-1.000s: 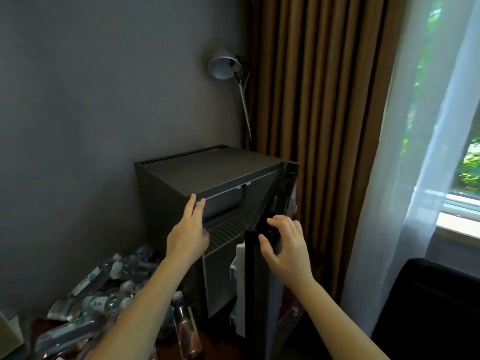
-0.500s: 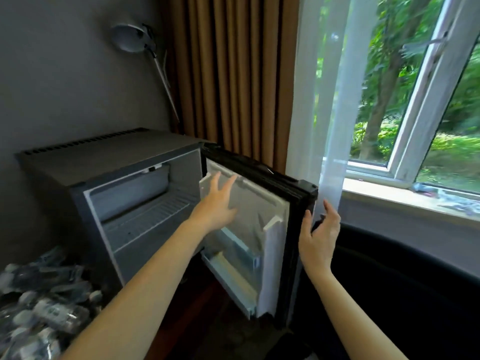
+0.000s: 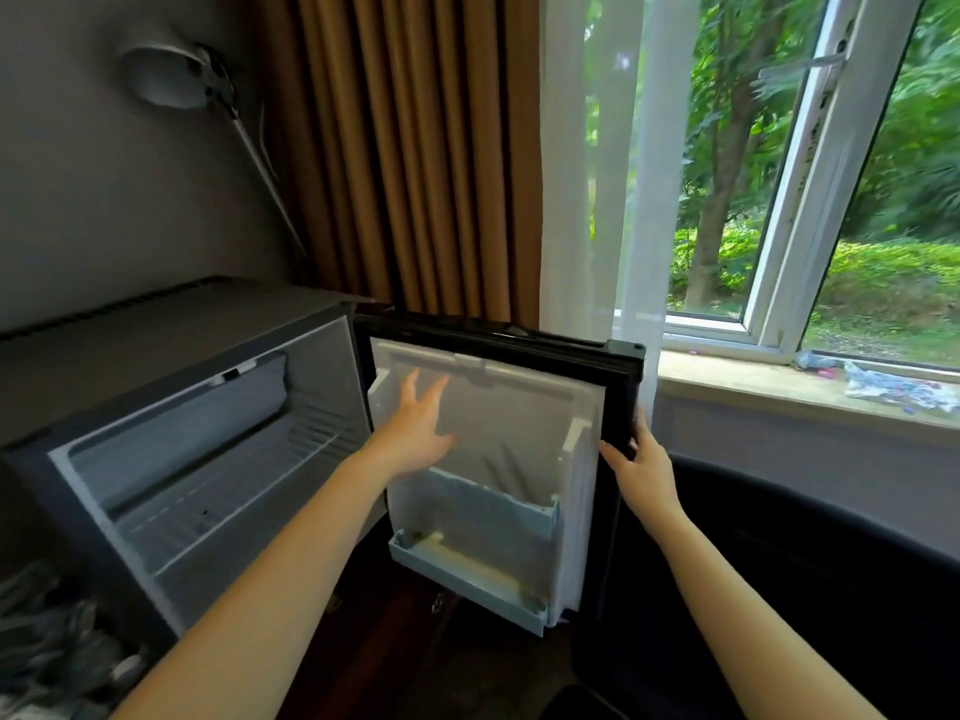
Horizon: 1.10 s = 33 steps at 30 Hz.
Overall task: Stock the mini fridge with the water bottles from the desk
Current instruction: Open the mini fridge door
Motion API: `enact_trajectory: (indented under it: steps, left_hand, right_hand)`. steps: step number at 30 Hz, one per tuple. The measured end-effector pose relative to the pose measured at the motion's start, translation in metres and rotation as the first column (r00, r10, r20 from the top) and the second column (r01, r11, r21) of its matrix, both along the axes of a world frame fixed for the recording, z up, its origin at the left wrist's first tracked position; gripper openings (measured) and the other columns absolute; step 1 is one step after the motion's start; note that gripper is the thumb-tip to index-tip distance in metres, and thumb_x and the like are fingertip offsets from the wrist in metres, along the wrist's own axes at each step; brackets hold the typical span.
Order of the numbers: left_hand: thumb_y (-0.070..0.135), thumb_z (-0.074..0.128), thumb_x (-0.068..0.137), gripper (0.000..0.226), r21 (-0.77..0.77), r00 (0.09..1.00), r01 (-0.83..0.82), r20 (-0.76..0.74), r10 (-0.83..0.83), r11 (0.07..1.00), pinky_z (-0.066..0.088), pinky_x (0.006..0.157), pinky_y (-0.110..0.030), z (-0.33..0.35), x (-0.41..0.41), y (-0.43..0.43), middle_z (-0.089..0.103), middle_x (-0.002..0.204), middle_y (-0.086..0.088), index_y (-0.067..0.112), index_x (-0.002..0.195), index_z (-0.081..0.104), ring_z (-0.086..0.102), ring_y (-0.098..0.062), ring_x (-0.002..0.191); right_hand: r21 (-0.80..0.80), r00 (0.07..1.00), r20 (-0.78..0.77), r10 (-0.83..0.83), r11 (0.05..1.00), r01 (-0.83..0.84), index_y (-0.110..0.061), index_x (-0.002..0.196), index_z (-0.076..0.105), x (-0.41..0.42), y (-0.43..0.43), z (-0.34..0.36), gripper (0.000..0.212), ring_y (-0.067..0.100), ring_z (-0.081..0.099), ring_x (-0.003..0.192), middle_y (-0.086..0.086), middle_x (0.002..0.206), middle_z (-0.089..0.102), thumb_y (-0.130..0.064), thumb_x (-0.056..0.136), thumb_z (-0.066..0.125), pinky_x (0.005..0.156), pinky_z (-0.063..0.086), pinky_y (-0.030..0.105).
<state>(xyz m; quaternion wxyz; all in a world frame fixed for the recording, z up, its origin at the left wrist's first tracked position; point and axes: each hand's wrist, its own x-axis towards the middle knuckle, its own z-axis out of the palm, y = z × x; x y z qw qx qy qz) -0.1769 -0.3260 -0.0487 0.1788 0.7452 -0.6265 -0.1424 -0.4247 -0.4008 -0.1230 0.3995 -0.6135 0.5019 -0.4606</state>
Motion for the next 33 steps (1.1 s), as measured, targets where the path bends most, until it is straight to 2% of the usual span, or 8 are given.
enact_trajectory:
  steps: [4,11,16,18,21,25,30,33]
  left_hand:
    - [0.028,0.054,0.093,0.077,0.007,0.999,0.018,-0.049,-0.018,1.0,0.039,0.097,-0.034,-0.008,0.004,-0.011,-0.021,0.154,-0.005,0.028,0.149,0.002,0.026,-0.033,0.138]
    - [0.026,0.053,0.094,0.073,0.061,0.998,0.018,-0.069,-0.014,0.998,0.04,0.097,-0.034,-0.023,0.017,-0.003,-0.019,0.155,-0.005,0.026,0.149,0.005,0.027,-0.031,0.138]
    - [0.03,0.052,0.094,0.067,0.036,0.991,-0.028,-0.127,0.033,0.999,0.035,0.107,-0.037,-0.039,0.035,0.034,-0.014,0.155,-0.004,0.022,0.149,0.014,0.019,-0.027,0.142]
    - [0.03,0.052,0.094,0.065,0.038,0.986,-0.066,-0.153,0.071,0.997,0.034,0.107,-0.037,-0.051,0.044,0.054,-0.014,0.155,-0.003,0.02,0.148,0.017,0.02,-0.028,0.141]
    - [0.029,0.053,0.094,0.062,0.059,0.973,-0.148,-0.167,0.156,0.987,0.032,0.106,-0.033,-0.072,0.058,0.091,-0.013,0.155,-0.005,0.021,0.146,0.021,0.024,-0.028,0.14]
    - [0.028,0.054,0.094,0.06,0.128,0.945,-0.244,-0.191,0.265,0.961,0.033,0.104,-0.029,-0.094,0.084,0.149,-0.013,0.154,-0.006,0.021,0.146,0.023,0.028,-0.028,0.138]
    - [0.029,0.053,0.094,0.055,0.144,0.902,-0.386,-0.147,0.406,0.911,0.038,0.101,-0.031,-0.099,0.135,0.22,-0.005,0.154,-0.011,0.019,0.143,0.031,0.031,-0.03,0.135]
    - [0.027,0.054,0.093,0.046,0.111,0.847,-0.493,-0.167,0.505,0.863,0.035,0.102,-0.024,-0.097,0.168,0.269,0.008,0.152,-0.012,0.018,0.137,0.041,0.042,-0.026,0.128]
  right_hand:
    - [0.015,1.0,-0.003,-0.014,1.0,0.014,-0.022,0.15,0.016,0.0,-0.006,-0.003,0.072,0.02,0.043,0.131,0.004,0.139,0.049,-0.013,0.092,0.057,0.105,0.037,0.034]
    - [0.045,0.998,-0.047,-0.032,0.998,0.034,-0.026,0.15,0.005,0.002,-0.01,0.0,0.071,0.024,0.029,0.14,0.004,0.15,0.033,-0.016,0.096,0.05,0.109,0.03,0.037]
    - [0.054,0.984,-0.059,-0.168,0.984,0.171,-0.023,0.15,0.014,0.014,0.005,-0.003,0.065,0.027,0.036,0.136,0.007,0.148,0.038,-0.024,0.096,0.05,0.107,0.035,0.04]
    - [-0.003,0.95,-0.069,-0.304,0.953,0.304,-0.014,0.148,0.022,0.026,0.018,-0.001,0.058,0.03,0.035,0.135,0.012,0.148,0.036,-0.022,0.096,0.048,0.109,0.033,0.041]
    - [-0.233,0.875,0.031,-0.483,0.848,0.476,-0.002,0.139,0.035,0.053,0.048,0.005,0.047,0.033,0.034,0.133,0.019,0.14,0.04,-0.013,0.095,0.047,0.111,0.025,0.039]
    - [-0.45,0.949,0.035,-0.314,0.843,0.296,0.002,0.132,0.04,0.106,0.088,0.009,0.044,0.036,0.034,0.128,0.023,0.135,0.041,-0.006,0.09,0.049,0.106,0.019,0.031]
    - [-0.528,0.999,-0.031,-0.004,0.849,-0.013,0.004,0.128,0.043,0.198,0.134,0.008,0.044,0.035,0.038,0.125,0.023,0.13,0.044,-0.015,0.089,0.045,0.107,0.028,0.041]
    - [-0.524,0.99,-0.044,0.133,0.841,-0.136,0.005,0.127,0.045,0.258,0.164,0.004,0.043,0.035,0.039,0.121,0.025,0.126,0.047,-0.015,0.089,0.046,0.105,0.025,0.033]
